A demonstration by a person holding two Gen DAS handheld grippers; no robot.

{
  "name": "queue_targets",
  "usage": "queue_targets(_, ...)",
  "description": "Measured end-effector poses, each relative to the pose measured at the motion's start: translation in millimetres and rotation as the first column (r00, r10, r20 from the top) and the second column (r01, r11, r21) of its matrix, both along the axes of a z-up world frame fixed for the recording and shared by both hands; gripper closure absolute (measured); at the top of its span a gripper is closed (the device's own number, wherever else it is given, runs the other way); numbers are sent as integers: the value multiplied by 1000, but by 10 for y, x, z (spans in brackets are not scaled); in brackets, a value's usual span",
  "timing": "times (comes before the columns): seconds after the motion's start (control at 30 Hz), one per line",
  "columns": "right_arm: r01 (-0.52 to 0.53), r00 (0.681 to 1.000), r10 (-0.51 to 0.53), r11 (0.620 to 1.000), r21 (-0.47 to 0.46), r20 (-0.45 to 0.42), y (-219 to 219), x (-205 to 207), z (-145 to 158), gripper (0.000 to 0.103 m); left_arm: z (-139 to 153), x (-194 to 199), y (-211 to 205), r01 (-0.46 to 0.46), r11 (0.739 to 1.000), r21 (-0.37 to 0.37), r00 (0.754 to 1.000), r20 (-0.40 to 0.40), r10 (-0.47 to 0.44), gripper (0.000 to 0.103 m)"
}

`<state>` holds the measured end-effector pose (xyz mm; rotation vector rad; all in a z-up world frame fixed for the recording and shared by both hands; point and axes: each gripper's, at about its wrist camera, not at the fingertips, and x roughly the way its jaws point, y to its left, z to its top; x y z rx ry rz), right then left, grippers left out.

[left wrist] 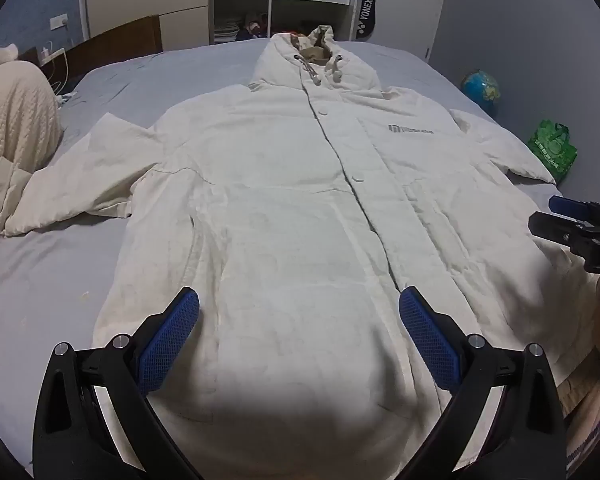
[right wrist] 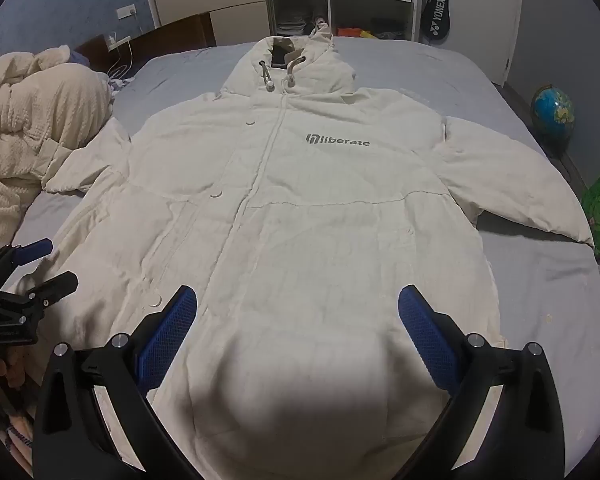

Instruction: Fold large clothes

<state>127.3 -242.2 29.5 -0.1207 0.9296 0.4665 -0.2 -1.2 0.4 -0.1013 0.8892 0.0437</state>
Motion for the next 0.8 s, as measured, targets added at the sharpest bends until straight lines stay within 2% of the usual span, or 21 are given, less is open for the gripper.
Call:
queue_targets(0.33, -11, 1000, 11, 1000, -13, -15, -11, -3, -28, 6, 48, -65, 24, 54, 999, 0, 999, 4, -54, 7)
queue_targets(0.37, -12, 1000, 12, 1000, -13, -16, -11, -2, -30, 6, -1, 4, 45, -38, 999, 22, 999, -1, 38, 7)
queue_targets(0.8, -6, 1000, 6, 1000, -11, -12, 18, 2, -23, 6, -16, 7, 72, -47, 999, 15, 999, -3, 47, 7)
